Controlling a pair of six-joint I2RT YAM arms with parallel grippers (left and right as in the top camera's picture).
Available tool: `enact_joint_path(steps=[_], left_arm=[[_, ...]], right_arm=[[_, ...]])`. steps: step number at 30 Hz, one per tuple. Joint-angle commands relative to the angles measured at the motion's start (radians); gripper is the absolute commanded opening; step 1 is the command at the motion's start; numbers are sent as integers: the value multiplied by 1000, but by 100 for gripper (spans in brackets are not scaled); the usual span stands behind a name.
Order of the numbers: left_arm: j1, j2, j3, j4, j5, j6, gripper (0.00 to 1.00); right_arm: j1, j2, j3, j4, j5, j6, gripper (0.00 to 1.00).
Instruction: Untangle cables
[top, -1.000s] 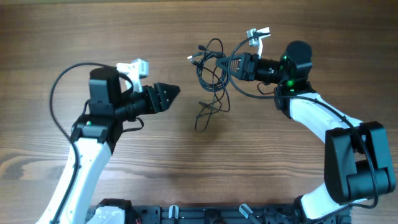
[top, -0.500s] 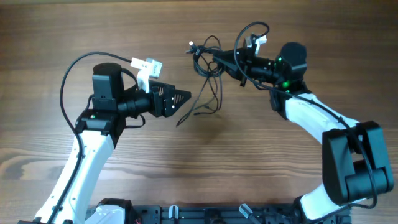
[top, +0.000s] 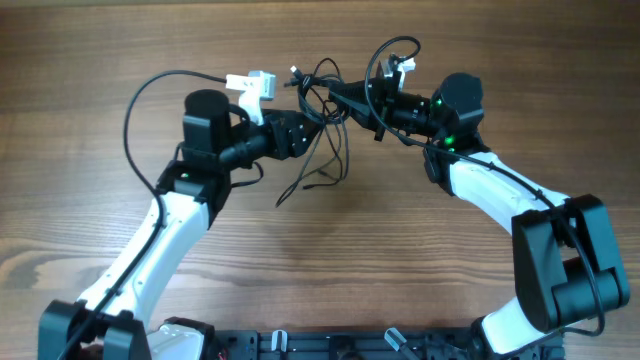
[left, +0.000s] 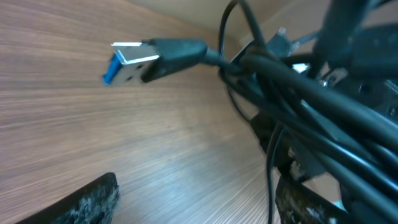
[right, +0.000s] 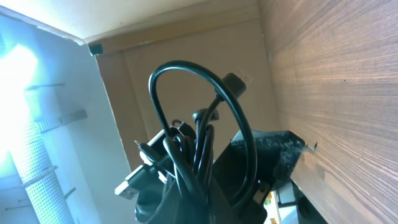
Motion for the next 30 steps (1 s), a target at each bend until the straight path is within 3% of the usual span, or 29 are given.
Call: enact_joint_path(steps=[1,6,7,10,11,15,19,25,26,27,28,30], left_arm=[[-51,54,6,60,-18,-142,80],[-99,79,6,95,-5,-162,73],[-100,79,6,95,-5,-162,61],[-100,84,6,87,-21,-161,9],[-99,84,6,65,-50,-161,4],[-29,82,6,-228,-203,-165,4],[41,82,6,-440,-218,-160,4],[46,82,6,-385,-218,-161,4],[46,82,6,-383,-218,-161,8],[48,82,6,-381,-218,-161,42],[53,82,6,-377,-219,-161,100],[79,80,6,-374,-222,-161,100]], right_arm=[[4,-22,5,9,6,-6,4],[4,-22,5,9,9,-7,4],[4,-22,5,9,9,-7,4],[4,-22,5,9,9,-8,4],[4,-22,5,9,9,-15,4],[-54,-22,5,12,-10,-66,4],[-104,-22,5,31,-10,-85,4],[-100,-22,5,3,-38,-290,4],[-100,-22,5,0,-41,-300,4],[-100,-22,5,0,-40,-345,4],[-100,-22,5,0,-43,-405,4],[-100,-22,5,-14,-66,-546,4]])
